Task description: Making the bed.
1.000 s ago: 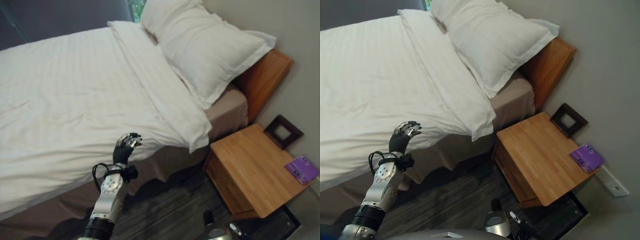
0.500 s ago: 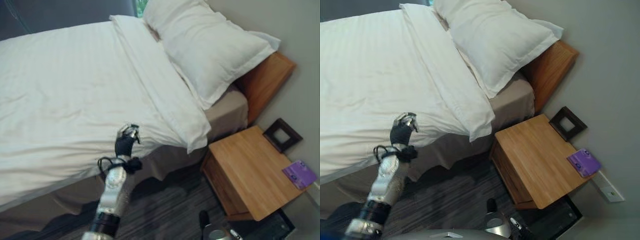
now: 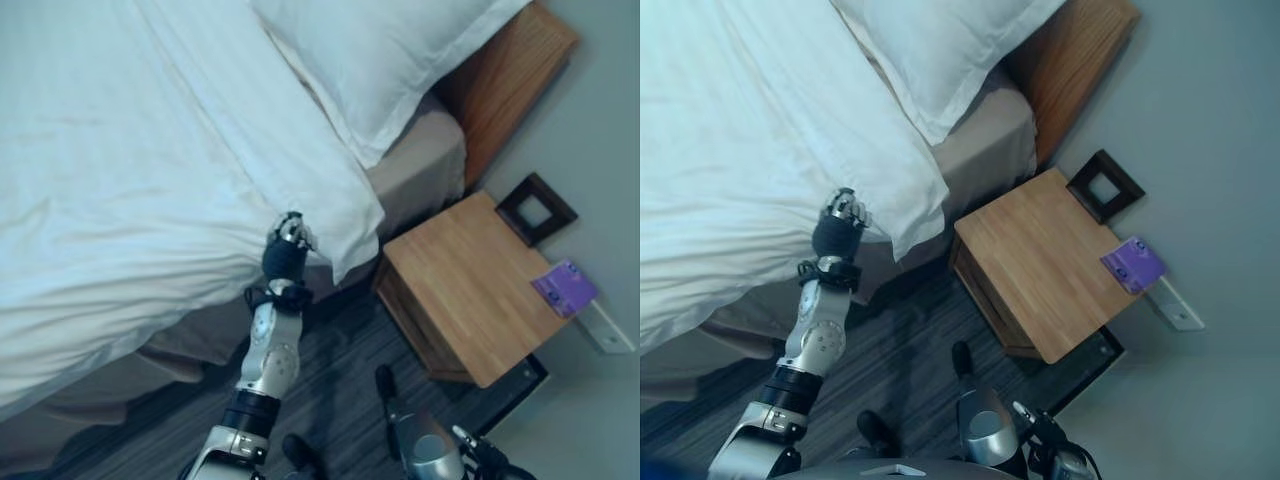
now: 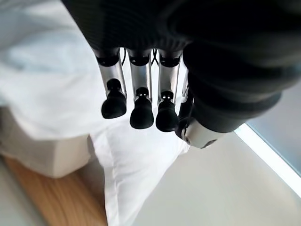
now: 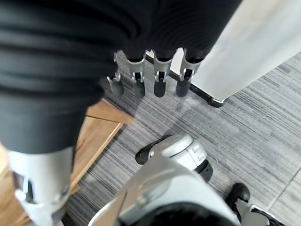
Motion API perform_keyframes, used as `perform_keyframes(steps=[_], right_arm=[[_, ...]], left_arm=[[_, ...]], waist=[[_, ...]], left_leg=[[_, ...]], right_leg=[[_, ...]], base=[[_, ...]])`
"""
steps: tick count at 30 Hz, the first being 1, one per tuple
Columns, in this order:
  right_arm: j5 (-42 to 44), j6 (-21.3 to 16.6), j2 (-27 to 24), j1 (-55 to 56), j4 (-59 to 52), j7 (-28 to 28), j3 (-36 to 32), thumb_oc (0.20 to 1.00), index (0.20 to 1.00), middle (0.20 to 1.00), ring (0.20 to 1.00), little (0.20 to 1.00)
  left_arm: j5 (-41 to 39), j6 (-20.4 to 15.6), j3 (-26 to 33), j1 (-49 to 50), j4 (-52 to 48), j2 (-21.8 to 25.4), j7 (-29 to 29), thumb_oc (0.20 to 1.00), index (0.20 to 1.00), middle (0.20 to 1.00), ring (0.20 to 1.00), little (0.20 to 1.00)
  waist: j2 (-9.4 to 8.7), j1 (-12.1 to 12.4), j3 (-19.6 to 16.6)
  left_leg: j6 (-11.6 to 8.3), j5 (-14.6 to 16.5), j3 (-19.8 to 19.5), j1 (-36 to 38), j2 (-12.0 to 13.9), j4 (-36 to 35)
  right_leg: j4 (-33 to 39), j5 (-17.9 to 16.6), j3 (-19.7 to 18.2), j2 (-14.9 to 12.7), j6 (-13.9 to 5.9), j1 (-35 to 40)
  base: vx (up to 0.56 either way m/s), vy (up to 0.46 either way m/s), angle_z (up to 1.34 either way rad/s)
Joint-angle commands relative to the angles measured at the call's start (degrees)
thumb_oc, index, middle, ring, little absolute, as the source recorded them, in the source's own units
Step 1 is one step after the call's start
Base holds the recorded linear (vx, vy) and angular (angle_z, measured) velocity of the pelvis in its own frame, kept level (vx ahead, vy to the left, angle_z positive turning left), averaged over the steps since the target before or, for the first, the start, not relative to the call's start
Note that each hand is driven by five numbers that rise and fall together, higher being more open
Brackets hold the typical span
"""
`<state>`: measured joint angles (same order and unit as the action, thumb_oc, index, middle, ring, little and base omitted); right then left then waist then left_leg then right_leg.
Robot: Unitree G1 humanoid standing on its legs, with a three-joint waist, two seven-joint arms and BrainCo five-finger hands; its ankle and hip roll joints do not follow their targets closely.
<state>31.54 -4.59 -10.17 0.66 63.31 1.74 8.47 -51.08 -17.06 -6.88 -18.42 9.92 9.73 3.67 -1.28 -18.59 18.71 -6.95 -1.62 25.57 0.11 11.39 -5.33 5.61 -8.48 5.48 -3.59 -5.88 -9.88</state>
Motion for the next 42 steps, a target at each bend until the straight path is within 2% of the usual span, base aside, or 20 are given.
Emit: perform_keyframes(steps=[1, 6, 15, 22, 27, 31, 42], right_arm=[[1.57, -2.12, 2.66, 1.02, -1.24, -0.56, 2.83, 1.000, 1.000, 1.000, 1.000, 1.000], [1.61, -3.22, 3.21, 1.48, -3.29, -0.98, 3.40, 1.000, 1.000, 1.000, 1.000, 1.000], [5.71, -4.18, 3.29, 2.35, -6.35, 0.71, 4.81, 1.000, 1.000, 1.000, 1.000, 1.000], [7.31, -4.94, 3.44, 2.80, -8.61, 1.00, 5.18, 1.000, 1.000, 1.000, 1.000, 1.000], [7.96, -5.50, 2.64, 3.62, -10.48, 1.29, 4.69, 1.000, 1.000, 1.000, 1.000, 1.000], [7.89, -5.38, 1.84, 4.60, -11.88, 1.76, 5.15, 1.000, 1.000, 1.000, 1.000, 1.000], [7.06, -5.32, 0.46, 5.63, -14.18, 1.86, 6.37, 1.000, 1.000, 1.000, 1.000, 1.000]], left_arm=[[3.15, -3.80, -0.23, -2.14, -4.77, 2.18, -0.37, 0.200, 0.200, 0.200, 0.200, 0.200], [6.03, -4.60, 1.49, -0.15, -5.33, 3.22, 0.75, 0.200, 0.200, 0.200, 0.200, 0.200], [10.48, -5.85, 3.38, 0.31, -2.63, 4.99, 5.12, 0.200, 0.200, 0.200, 0.200, 0.200], [10.79, -7.59, 7.14, 0.79, 0.26, 6.10, 8.73, 0.200, 0.200, 0.200, 0.200, 0.200], [10.18, -8.94, 11.99, 3.85, 2.54, 7.05, 10.92, 0.200, 0.200, 0.200, 0.200, 0.200], [11.74, -9.23, 12.62, 2.93, 4.05, 8.75, 12.21, 0.200, 0.200, 0.200, 0.200, 0.200], [15.31, -10.71, 13.50, 2.43, 0.36, 10.26, 14.97, 0.200, 0.200, 0.200, 0.200, 0.200]], waist=[[-3.27, 0.05, -1.22], [-2.86, 0.71, -0.54], [-3.92, 0.96, -0.80], [-3.91, 1.61, -0.17], [-4.03, 2.67, 0.60], [-4.13, 3.03, 1.33], [-4.97, 4.82, 1.56]], left_leg=[[-5.19, -1.43, -0.27, 2.37, 4.74, 0.52], [-5.79, -2.44, -0.39, 0.16, 5.77, 0.39], [-6.65, -3.50, -0.18, -3.64, 7.01, 0.33], [-7.00, -4.14, -0.53, -6.03, 7.69, 0.33], [-6.95, -4.44, -1.47, -7.63, 8.04, 0.33], [-7.04, -4.73, -2.32, -8.69, 8.16, 0.33], [-6.67, -4.30, -3.68, -8.47, 8.39, 0.33]], right_leg=[[-0.61, 2.75, 1.59, -1.54, -3.57, -2.26], [-0.61, 2.63, 2.18, -0.91, -3.08, -4.57], [-0.61, 1.64, 1.82, 0.40, -3.14, -8.66], [-0.61, 0.99, 2.13, 0.03, -3.35, -11.15], [-0.61, 0.67, 2.90, -0.56, -3.32, -12.25], [-0.61, 0.44, 3.60, -1.10, -3.42, -12.69], [-0.61, 0.68, 5.30, -1.87, -3.43, -11.24]], base=[[-0.02, -0.087, -0.04], [0.00, -0.051, -0.02], [-0.01, -0.038, -0.01], [-0.01, -0.012, -0.03], [-0.03, 0.011, 0.01], [-0.03, 0.018, 0.09], [-0.01, 0.014, 0.06]])
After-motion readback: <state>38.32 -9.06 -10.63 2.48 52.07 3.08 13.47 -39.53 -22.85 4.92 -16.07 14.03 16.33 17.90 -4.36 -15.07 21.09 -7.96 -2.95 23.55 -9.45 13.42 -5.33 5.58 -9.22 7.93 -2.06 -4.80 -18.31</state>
